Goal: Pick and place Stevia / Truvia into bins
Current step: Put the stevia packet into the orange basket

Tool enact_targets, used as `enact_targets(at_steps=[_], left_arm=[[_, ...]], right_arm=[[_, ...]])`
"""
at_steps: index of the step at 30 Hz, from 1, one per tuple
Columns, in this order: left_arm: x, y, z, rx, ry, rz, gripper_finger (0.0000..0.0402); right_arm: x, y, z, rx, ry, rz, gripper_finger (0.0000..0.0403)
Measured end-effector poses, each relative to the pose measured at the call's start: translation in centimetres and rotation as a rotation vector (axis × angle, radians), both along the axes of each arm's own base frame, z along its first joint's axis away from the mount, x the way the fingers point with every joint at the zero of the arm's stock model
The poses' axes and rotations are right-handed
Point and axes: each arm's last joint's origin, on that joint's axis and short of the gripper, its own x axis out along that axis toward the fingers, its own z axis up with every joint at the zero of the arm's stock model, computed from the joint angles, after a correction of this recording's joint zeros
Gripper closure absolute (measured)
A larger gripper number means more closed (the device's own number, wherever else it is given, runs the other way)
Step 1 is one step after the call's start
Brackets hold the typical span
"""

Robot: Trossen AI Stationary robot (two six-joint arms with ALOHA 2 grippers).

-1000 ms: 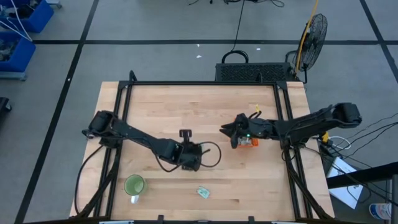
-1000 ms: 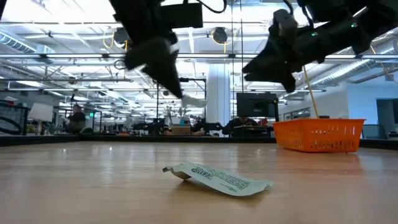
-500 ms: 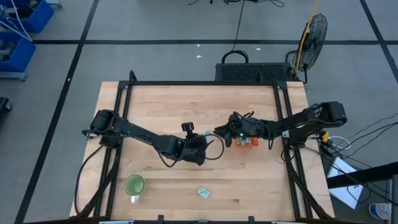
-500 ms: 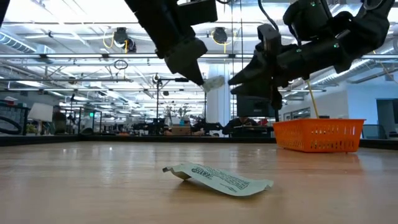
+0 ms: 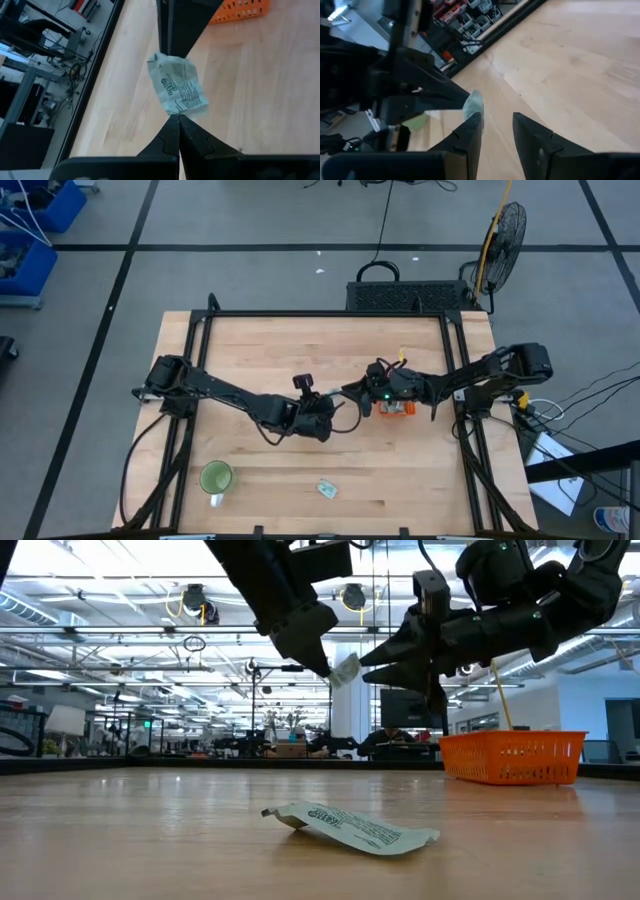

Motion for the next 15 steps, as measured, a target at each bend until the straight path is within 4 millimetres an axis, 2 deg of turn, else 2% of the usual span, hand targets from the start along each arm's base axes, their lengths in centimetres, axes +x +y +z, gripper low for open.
enact_targets(at_steps=[15], left_arm=[[-0.46, 0.14, -0.29, -0.010, 0.039, 0.024, 0.0398]], right_arm=[[0.01, 0.03, 0.03, -0.033, 0.002, 0.008, 0.0298]])
